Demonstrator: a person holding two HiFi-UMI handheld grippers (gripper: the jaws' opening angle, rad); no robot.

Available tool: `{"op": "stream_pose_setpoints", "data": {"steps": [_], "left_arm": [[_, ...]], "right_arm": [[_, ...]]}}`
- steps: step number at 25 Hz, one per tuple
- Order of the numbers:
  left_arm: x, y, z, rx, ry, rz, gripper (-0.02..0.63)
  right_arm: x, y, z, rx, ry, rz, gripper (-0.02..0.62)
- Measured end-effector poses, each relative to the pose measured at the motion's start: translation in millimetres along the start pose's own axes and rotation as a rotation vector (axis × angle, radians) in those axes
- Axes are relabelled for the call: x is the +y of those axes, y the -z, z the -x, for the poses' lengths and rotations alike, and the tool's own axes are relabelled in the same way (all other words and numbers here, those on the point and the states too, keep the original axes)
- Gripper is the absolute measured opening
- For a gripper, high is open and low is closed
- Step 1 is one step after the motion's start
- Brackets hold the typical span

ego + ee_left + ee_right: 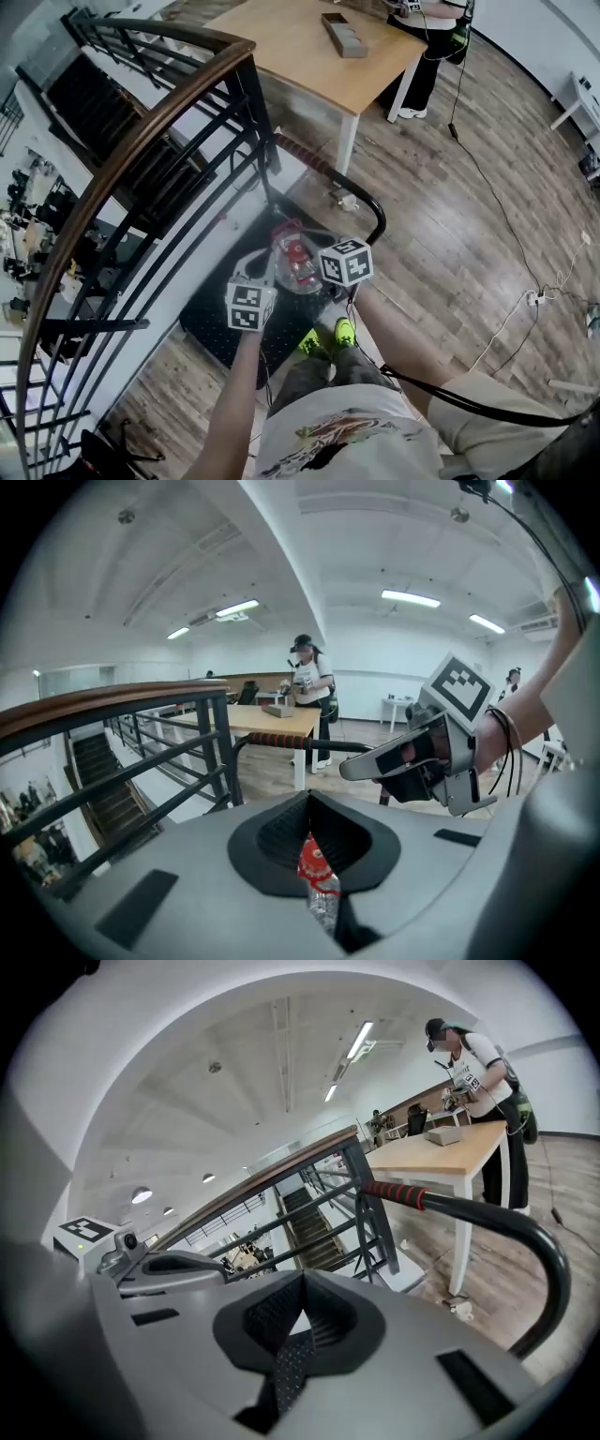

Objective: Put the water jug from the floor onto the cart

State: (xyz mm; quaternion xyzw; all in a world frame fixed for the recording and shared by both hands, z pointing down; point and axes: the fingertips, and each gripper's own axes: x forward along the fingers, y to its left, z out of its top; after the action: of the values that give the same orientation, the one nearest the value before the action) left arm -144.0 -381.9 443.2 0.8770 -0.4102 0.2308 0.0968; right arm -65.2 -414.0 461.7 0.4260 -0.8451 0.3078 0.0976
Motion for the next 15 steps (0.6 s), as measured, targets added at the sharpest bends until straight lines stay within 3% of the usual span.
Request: {"op": "stream_pose_setpoints", "data": {"steps": [8,15], "left_arm": [[-30.8,-17.8,58.5,-0.082,0.036,0.087,0.011],[-66.1,-26.1,59.8,-0.101,0.075,0.109,0.011]], "right_arm": [[54.7,1.2,51.8,-0.044,-0.030,0.041,0.020],[66.3,2.4,77.7,-0.059,-0.058,0.067,0.020]]}}
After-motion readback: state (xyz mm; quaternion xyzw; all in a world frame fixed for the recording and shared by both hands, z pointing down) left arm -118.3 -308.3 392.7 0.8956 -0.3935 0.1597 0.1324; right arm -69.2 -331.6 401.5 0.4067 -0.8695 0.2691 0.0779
